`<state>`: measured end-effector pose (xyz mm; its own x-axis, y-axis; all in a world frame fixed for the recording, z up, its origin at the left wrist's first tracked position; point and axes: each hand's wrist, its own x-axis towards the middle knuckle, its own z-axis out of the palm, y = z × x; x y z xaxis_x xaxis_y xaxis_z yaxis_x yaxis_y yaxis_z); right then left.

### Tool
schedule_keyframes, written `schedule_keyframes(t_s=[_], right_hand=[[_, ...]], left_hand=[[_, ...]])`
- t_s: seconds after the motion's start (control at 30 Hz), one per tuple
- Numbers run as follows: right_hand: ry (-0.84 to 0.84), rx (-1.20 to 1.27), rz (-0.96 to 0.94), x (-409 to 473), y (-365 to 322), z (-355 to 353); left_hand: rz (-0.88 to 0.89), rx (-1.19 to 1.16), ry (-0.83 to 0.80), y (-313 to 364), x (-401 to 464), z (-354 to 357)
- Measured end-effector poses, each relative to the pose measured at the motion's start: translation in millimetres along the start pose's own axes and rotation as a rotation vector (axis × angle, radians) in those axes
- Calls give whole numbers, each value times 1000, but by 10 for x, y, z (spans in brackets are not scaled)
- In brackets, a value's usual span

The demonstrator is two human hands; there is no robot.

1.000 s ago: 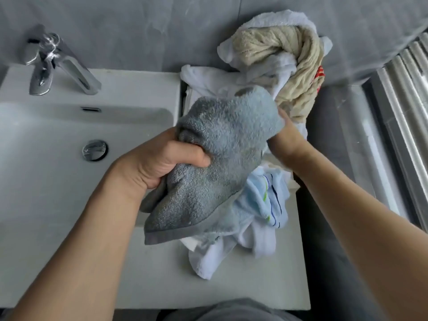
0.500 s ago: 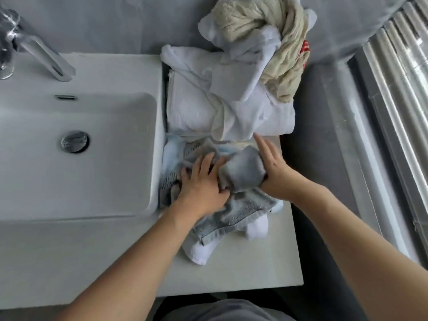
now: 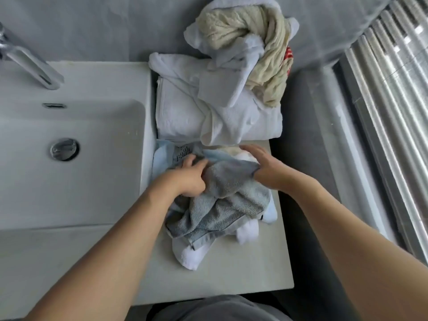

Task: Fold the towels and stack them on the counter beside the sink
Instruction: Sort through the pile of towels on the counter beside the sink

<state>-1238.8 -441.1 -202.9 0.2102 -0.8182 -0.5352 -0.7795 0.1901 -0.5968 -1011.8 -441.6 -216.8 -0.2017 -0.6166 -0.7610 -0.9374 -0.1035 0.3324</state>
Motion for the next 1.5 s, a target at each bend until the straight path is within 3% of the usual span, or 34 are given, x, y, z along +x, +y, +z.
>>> schedule_keyframes(t_s=[0.1, 0.27, 0.43, 0.57, 0.73, 0.87, 1.07, 1.2, 1.33, 1.43, 1.5], right_hand=[[284, 172, -59, 49, -232, -251], [588, 93, -185, 302, -470, -628], [757, 203, -104, 629, -487, -1038], [752, 265, 2, 923, -549, -1300], [757, 344, 24, 1108, -504, -1403], [807, 219, 1, 1181, -456, -1432], [957, 106, -206, 1065, -606, -1377], [1016, 242, -316, 951, -669, -1339], [1081, 304, -393, 866, -738, -1279], [1067, 337, -412, 845, -745, -1241], [963, 321, -434, 836, -691, -1226]], left_hand=[[22, -208, 306, 145, -144, -266], [204, -209, 718, 525, -35, -694], [454, -77, 1054, 920, 347, -1221], [419, 88, 1285, 1300, 650, -1642], [248, 150, 1388, 1504, 842, -1864], [210, 111, 1399, 1411, 888, -1850], [364, -44, 1445, 1028, 791, -1730], [474, -75, 1447, 873, 726, -1674], [474, -284, 1380, 852, 602, -1664], [422, -311, 1366, 856, 431, -1674], [432, -301, 1392, 875, 314, -1653]])
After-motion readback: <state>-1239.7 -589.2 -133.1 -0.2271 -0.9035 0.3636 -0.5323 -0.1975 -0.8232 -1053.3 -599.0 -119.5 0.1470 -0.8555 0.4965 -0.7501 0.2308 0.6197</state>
